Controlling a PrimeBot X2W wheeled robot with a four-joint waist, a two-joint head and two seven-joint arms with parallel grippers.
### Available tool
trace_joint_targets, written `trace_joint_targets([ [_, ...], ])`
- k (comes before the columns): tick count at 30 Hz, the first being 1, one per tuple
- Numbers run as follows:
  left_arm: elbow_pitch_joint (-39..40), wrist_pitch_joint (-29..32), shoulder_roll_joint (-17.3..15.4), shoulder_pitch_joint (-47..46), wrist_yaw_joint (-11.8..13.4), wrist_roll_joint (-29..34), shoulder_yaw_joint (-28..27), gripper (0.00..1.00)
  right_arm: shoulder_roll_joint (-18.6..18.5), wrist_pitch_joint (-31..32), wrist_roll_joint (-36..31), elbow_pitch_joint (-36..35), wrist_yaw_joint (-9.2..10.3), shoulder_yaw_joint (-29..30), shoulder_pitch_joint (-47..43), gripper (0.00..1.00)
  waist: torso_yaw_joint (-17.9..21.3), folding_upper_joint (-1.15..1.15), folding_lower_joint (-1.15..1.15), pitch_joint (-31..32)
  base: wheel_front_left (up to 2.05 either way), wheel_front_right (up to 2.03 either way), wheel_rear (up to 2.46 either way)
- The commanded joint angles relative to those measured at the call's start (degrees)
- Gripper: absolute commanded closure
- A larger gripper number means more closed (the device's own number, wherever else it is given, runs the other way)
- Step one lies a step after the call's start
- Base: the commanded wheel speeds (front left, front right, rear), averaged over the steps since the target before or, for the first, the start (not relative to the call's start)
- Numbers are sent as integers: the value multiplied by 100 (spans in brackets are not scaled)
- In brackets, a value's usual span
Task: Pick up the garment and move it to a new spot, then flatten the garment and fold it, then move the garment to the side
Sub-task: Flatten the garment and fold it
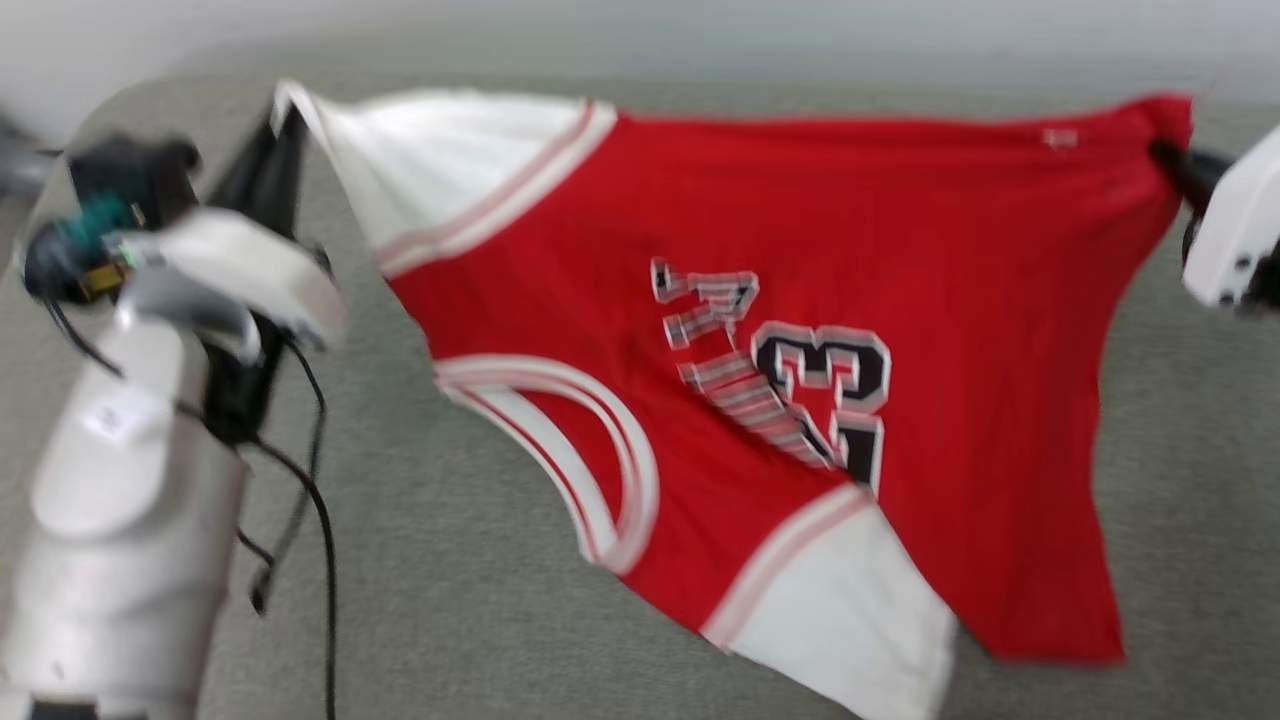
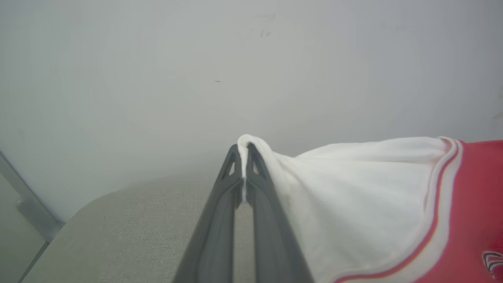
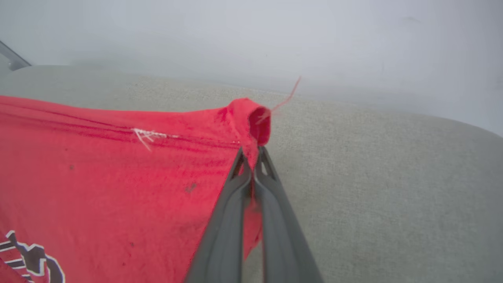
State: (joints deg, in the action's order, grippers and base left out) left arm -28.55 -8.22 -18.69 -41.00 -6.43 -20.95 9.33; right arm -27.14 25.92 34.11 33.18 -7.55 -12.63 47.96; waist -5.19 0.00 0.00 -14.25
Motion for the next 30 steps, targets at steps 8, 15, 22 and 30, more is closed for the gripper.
trace_joint_targets([
  [8,-1087,202,-282,-1876,-26,66,57,100,273,-629,-569,570,13,304,1390,100,562,0,0,-13,0,0,0],
  [15,-1695,146,-488,-3421,120,256,57,100,411,-1203,-1002,851,15,664,2727,100,698,0,0,-600,0,0,0],
  [22,-1943,105,-632,-4730,228,462,162,100,419,-1466,-1354,956,19,746,3879,100,659,0,0,-1406,0,0,0],
  [30,-2196,68,-603,-5265,167,397,200,100,519,-1636,-1450,1190,19,550,4360,100,631,0,0,-2036,0,0,0],
])
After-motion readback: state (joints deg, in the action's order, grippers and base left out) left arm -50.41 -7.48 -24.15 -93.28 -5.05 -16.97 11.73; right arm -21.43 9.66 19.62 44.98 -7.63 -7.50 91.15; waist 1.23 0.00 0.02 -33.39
